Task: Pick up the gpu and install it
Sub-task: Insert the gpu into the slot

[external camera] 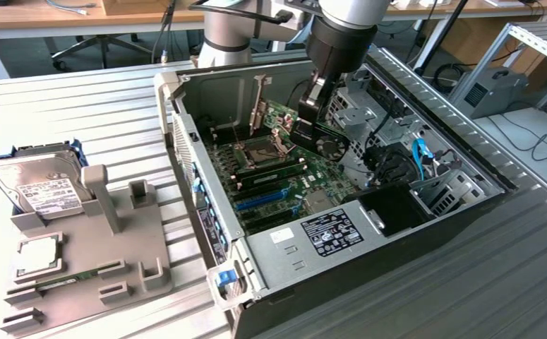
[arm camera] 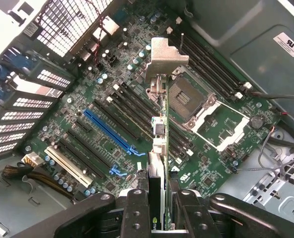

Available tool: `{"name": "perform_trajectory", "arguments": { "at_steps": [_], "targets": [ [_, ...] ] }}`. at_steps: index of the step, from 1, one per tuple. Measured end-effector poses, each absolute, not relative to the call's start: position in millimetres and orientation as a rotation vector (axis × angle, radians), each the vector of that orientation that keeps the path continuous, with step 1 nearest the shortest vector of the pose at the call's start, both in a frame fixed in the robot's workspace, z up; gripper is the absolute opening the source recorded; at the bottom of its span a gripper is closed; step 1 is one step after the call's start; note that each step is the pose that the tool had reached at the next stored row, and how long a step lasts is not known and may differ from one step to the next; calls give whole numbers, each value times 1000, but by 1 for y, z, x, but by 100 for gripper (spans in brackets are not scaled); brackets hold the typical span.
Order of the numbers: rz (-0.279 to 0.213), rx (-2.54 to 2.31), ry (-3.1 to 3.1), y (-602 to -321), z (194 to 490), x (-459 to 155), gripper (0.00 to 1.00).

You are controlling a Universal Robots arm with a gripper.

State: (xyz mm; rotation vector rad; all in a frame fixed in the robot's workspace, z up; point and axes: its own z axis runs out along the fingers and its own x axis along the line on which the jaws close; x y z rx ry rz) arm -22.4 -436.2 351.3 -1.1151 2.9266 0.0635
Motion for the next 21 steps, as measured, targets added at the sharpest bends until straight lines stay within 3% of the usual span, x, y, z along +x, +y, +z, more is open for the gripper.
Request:
{"name": "perform_trajectory", "arguments": {
  "at_steps": [21],
  "targets": [
    [64, -1150, 2913, -436, 351, -22, 26]
  ]
}}
